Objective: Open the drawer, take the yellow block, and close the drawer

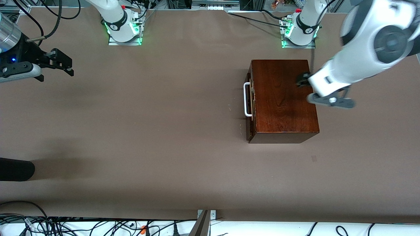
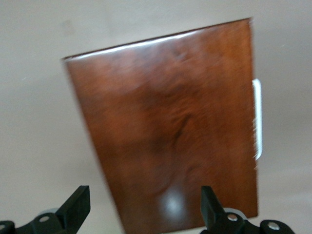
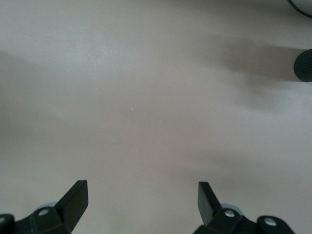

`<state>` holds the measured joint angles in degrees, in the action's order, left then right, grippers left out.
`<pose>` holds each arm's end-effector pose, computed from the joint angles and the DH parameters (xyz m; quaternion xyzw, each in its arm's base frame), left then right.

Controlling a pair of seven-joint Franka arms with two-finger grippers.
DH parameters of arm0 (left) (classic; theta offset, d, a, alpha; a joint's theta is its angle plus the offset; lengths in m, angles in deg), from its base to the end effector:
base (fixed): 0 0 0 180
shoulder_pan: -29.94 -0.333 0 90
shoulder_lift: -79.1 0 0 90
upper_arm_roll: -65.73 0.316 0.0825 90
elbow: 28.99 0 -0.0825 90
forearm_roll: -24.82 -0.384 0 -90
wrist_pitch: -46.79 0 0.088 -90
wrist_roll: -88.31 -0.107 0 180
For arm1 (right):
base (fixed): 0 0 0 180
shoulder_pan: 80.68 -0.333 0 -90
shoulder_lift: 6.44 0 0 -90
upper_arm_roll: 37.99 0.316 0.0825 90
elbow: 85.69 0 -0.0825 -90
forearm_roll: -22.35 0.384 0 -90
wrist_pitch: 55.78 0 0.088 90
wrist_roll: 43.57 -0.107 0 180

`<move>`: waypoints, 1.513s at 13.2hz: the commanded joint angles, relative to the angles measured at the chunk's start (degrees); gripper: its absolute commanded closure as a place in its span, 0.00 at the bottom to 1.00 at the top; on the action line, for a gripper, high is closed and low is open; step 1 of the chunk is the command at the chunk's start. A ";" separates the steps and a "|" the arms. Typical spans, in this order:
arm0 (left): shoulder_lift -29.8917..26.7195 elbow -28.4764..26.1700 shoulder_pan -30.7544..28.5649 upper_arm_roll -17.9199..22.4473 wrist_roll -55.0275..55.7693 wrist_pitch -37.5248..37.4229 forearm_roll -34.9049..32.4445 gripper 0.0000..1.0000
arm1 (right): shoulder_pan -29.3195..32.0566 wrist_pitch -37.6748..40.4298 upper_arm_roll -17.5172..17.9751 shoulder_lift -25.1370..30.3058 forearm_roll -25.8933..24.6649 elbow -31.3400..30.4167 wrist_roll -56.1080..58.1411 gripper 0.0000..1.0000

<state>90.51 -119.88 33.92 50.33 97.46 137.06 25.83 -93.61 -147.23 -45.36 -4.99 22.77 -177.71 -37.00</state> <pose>0.5682 -0.1890 0.5063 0.9904 -0.0879 -0.1068 0.0091 0.5464 0.0530 0.6239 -0.9944 -0.1056 -0.0076 0.0052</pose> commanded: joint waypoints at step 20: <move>19.62 -1.47 20.55 -5.43 35.14 18.18 -21.13 0.00 | 0.45 -0.74 0.07 -0.56 0.46 1.49 -0.15 0.00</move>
<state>110.15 -120.81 54.21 44.59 130.15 155.91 7.53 -93.55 -148.27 -45.55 -5.03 22.77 -177.62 -37.00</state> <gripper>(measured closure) 0.000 0.000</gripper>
